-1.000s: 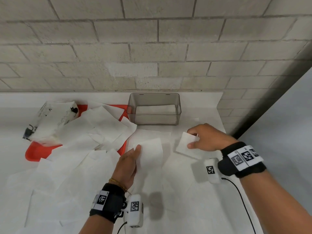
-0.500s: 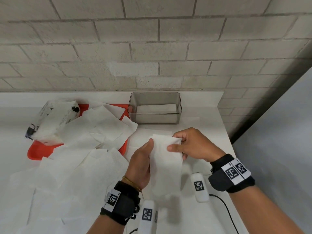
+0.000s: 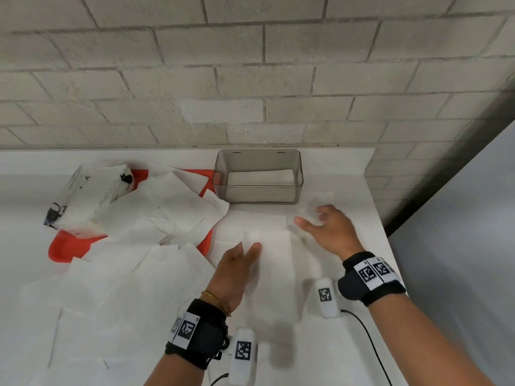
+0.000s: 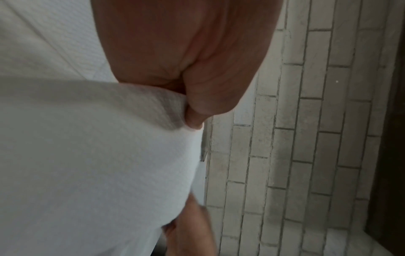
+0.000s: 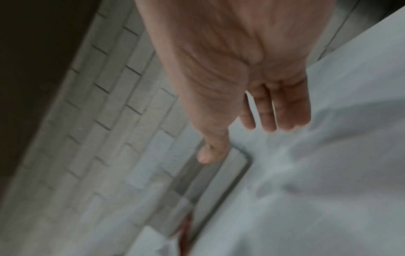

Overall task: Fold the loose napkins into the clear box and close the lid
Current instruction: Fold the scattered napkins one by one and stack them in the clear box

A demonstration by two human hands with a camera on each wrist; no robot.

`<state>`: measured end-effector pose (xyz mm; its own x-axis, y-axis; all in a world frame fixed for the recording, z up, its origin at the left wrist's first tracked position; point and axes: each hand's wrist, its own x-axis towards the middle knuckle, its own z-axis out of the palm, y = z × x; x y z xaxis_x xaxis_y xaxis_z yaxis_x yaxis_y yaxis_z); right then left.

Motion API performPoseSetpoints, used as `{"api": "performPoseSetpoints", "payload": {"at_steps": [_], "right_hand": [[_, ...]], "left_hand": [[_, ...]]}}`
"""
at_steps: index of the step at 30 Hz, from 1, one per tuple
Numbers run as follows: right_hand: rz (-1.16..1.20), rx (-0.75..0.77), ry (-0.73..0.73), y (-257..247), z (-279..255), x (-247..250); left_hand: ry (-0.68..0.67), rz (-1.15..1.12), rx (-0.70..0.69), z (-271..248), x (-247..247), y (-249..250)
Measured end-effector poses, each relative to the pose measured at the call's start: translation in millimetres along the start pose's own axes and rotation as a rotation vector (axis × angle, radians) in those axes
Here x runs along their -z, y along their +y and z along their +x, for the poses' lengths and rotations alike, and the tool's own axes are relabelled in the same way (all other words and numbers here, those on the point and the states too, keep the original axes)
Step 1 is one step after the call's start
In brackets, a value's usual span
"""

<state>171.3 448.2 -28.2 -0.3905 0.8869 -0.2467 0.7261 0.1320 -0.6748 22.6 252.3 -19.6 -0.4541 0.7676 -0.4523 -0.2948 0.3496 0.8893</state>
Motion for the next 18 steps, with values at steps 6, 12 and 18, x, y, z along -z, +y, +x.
{"api": "performPoseSetpoints", "payload": {"at_steps": [6,12,18], "right_hand": [[-0.364,-0.217,0.153,30,45,-5],[-0.207,-0.339,0.044,24,72,0],[0.144,-0.234,0.099,22,59,6]], "left_hand": [[0.030,-0.139,-0.023,-5,13,7],[0.046,-0.245,-0.034,-4,20,5],[-0.084,-0.319,-0.025,-4,15,5]]}}
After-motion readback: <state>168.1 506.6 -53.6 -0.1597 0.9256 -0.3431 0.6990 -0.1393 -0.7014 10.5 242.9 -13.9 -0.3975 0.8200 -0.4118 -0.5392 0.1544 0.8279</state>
